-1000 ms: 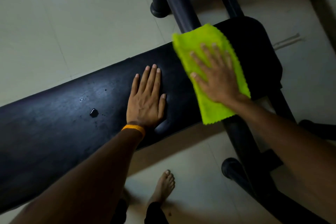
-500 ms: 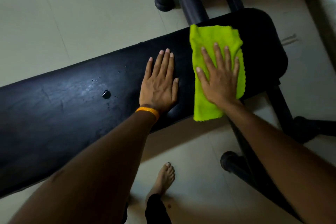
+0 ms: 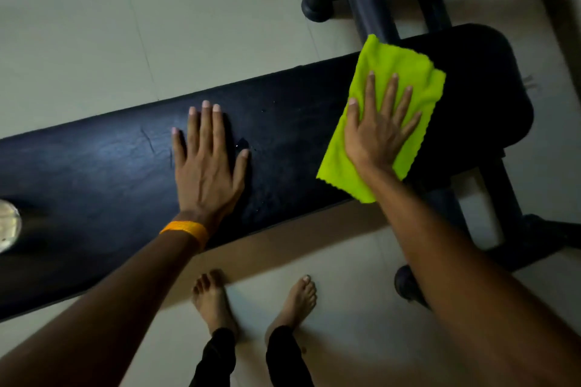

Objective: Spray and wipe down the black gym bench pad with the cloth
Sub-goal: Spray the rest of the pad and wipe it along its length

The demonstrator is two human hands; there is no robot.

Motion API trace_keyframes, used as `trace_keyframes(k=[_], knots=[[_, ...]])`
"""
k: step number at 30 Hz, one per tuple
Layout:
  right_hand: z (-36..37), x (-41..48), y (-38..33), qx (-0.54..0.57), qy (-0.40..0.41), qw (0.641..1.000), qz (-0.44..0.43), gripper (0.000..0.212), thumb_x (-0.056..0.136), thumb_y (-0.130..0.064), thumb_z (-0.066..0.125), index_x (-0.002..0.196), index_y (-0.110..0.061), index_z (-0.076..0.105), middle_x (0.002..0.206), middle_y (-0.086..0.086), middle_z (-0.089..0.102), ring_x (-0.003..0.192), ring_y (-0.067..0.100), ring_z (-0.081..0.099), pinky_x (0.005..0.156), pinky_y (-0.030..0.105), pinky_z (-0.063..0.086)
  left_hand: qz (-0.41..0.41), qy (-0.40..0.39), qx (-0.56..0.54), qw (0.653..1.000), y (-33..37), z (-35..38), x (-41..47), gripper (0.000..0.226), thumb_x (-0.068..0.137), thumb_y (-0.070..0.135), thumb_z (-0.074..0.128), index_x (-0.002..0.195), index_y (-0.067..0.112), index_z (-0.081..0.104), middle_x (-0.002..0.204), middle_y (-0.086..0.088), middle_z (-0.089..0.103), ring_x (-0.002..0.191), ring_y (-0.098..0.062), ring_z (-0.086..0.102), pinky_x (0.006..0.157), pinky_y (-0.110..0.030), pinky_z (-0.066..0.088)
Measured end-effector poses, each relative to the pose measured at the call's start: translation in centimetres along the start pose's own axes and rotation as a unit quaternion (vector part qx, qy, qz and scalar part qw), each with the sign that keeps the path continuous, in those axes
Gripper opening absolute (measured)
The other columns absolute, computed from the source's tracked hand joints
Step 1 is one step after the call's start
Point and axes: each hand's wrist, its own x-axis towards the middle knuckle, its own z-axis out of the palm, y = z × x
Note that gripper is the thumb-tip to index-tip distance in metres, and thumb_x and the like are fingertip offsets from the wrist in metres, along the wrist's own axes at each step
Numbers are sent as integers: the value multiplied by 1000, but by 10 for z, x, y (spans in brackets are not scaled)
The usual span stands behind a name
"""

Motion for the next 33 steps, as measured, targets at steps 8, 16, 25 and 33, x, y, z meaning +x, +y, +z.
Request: trace_keyframes(k=[8,16,25,33], knots=[[-4,3,-10,-66,-83,942,-318,60,101,-60,23,158,-44,16,170,-2,12,157,28,9,122,61,12,0,-19,43,999,-18,3,-2,83,101,60,21,163,7,5,172,-11,0,159,-28,-5,127,-57,4],[4,-57,-74,-42,-67,964,-255,60,102,-58,21,159,-40,16,170,0,11,157,30,6,123,60,5,2,-13,38,999,-20,2,0,82,101,58,22,163,6,8,172,-11,3,159,-28,-3,127,-57,4],[5,-14,-69,-10,-34,990,-134,61,100,-60,22,157,-40,23,169,0,17,157,29,10,124,58,9,7,-14,34,999,-21,4,-1,81,101,57,24,163,6,6,172,-11,1,159,-28,-4,127,-57,3],[0,-11,-35,-38,-71,944,-320,59,102,-59,25,158,-41,20,169,-1,15,157,27,10,123,58,13,10,-18,41,999,-22,5,-1,82,102,58,22,163,6,5,172,-11,0,159,-28,-4,128,-56,2]])
